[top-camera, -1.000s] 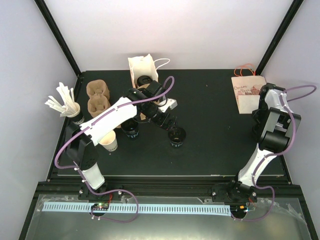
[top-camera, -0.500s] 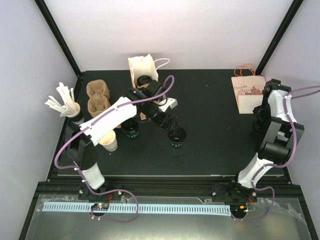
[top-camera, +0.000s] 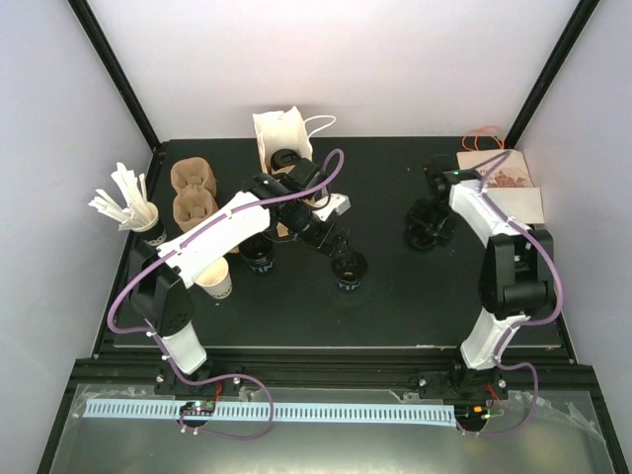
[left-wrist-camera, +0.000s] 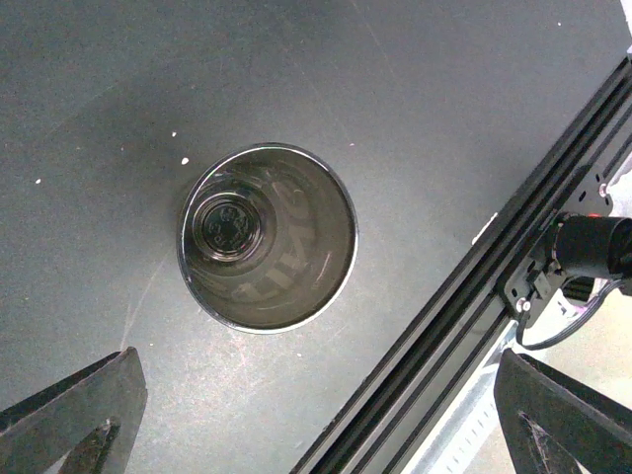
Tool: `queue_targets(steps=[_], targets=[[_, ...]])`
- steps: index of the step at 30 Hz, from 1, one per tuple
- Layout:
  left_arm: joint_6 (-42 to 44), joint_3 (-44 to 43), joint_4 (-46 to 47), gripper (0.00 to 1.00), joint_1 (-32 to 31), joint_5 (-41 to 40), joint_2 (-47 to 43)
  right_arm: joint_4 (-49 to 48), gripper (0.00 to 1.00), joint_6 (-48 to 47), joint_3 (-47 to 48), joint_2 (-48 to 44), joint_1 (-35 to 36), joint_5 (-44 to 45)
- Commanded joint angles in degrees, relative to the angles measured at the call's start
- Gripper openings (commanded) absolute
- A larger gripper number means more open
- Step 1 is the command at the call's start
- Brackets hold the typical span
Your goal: Pack the takeout coffee
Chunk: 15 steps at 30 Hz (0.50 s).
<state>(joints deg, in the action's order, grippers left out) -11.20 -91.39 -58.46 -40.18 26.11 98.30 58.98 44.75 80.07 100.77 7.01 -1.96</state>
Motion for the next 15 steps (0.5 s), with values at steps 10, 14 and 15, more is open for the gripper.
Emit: queue_targets(steps=[10,14,15], targets=[[-0.5,2.4,0.5,0.99,0.4,-2.3,-3.9,-7.5,1.0,-7.7,-3.8,9.6,6.6,-5.1],[0.2,2.5,0.3,0.99,0.7,-2.6,-4.5,-7.1,1.0,-11.4,-3.6,6.9,7.1,-3.0],[0.3,2.6,0.2,0.99,0.8,-2.7,-4.6,-6.8,1.0,-12.4,-3.6,6.3,7.4,-2.4]])
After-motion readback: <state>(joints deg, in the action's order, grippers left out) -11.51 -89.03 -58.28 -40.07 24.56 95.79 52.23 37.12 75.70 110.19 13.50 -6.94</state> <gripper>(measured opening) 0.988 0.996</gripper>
